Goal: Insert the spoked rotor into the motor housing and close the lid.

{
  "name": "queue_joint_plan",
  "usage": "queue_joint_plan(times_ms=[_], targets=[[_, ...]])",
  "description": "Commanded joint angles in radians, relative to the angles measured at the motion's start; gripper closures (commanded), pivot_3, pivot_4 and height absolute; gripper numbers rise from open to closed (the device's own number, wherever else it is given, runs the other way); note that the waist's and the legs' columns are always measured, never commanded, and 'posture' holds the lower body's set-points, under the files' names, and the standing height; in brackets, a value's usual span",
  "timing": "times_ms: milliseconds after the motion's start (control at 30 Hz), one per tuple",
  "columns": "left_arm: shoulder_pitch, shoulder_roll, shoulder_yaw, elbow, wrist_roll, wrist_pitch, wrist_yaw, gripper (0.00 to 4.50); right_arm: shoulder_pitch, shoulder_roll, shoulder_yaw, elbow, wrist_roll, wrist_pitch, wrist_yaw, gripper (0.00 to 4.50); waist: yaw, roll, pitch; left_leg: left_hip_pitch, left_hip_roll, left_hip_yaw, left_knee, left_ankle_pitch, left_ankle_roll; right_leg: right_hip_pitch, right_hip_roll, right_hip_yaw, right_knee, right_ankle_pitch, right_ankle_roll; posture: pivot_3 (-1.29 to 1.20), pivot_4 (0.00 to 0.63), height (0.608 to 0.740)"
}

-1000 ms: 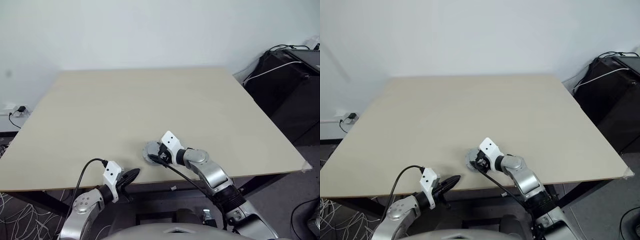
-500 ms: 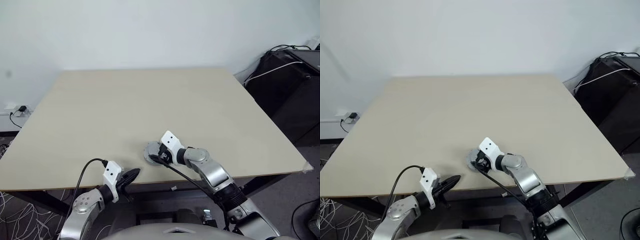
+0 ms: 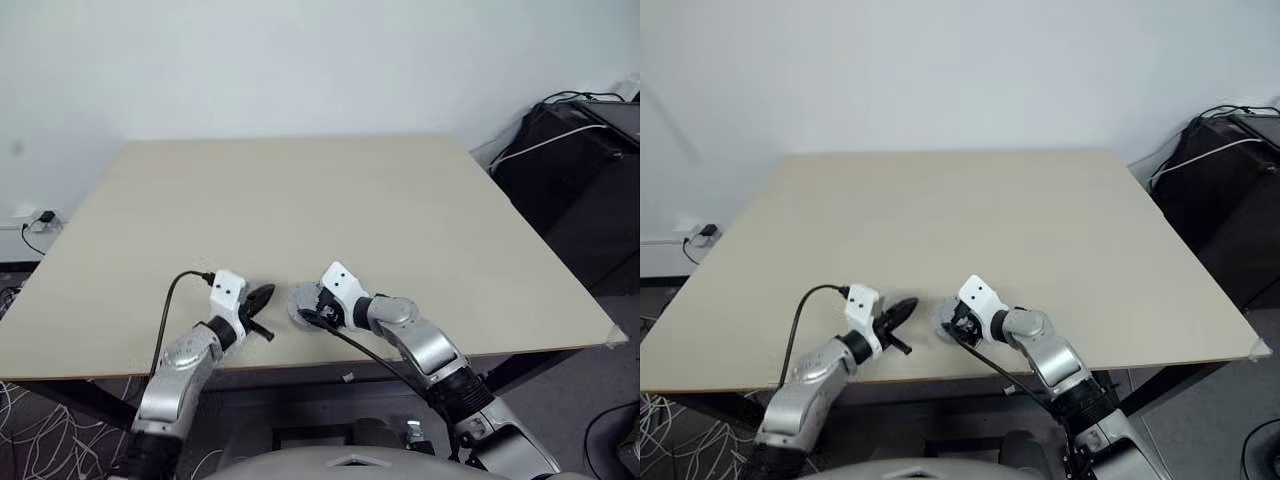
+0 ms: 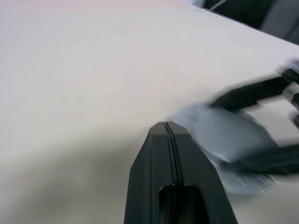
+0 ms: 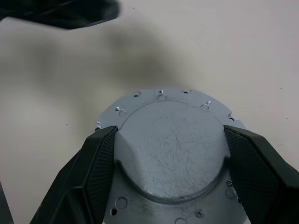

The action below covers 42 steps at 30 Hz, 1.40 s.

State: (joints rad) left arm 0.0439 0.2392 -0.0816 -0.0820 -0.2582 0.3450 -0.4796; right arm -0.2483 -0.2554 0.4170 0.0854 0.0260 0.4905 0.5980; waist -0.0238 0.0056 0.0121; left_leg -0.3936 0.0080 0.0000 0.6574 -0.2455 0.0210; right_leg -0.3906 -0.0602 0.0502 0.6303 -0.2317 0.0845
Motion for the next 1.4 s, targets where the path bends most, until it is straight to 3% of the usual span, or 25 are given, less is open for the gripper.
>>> queue_joint_plan(times_ms=[33,200,500,1300,1400], targets=[[-0.069,0.007,0.013,-0.026,-0.089,0.152,-0.042,4.5,0.014,-0.014,-0.001,0.043,-0.034,0.039,-0.023,1.3,-0.002,0.0,0.0,0.0,0.0,0.0,0.0,0.0,0.0,0.0,0.0,0.0,0.0,0.0,0.0,0.0,0.0,0.74],[-0.174,0.048,0.015,0.078,-0.159,0.31,-0.146,4.5,0.013,-0.008,0.0,0.037,-0.033,0.041,-0.027,1.3,-0.005,-0.001,0.0,0.0,0.0,0.001,0.001,0.0,0.0,0.001,0.001,0.0,0.0,0.0,0.0,0.0,0.0,0.74],[-0.304,0.064,0.013,0.27,-0.14,0.362,-0.208,4.5,0.023,-0.011,-0.005,0.021,-0.029,0.044,-0.027,1.3,-0.009,-0.003,0.002,0.0,-0.001,-0.002,0.001,0.0,-0.001,0.001,0.001,0.0,-0.001,0.0,0.0,0.0,0.0,0.74],[-0.41,0.021,-0.071,0.408,-0.082,0.433,-0.291,4.5,0.03,0.002,-0.019,-0.001,-0.012,0.043,-0.027,1.3,-0.005,-0.004,0.001,0.0,-0.001,-0.003,0.001,0.0,-0.001,0.002,0.001,0.0,-0.001,0.0,0.0,0.0,0.0,0.74],[-0.41,0.017,-0.075,0.412,-0.074,0.431,-0.294,4.5,0.036,0.002,-0.033,-0.023,0.001,0.051,-0.024,0.29,0.0,-0.004,0.001,0.0,-0.001,-0.003,0.0,0.0,-0.001,0.002,0.0,0.0,-0.001,0.0,0.0,0.0,0.0,0.74]])
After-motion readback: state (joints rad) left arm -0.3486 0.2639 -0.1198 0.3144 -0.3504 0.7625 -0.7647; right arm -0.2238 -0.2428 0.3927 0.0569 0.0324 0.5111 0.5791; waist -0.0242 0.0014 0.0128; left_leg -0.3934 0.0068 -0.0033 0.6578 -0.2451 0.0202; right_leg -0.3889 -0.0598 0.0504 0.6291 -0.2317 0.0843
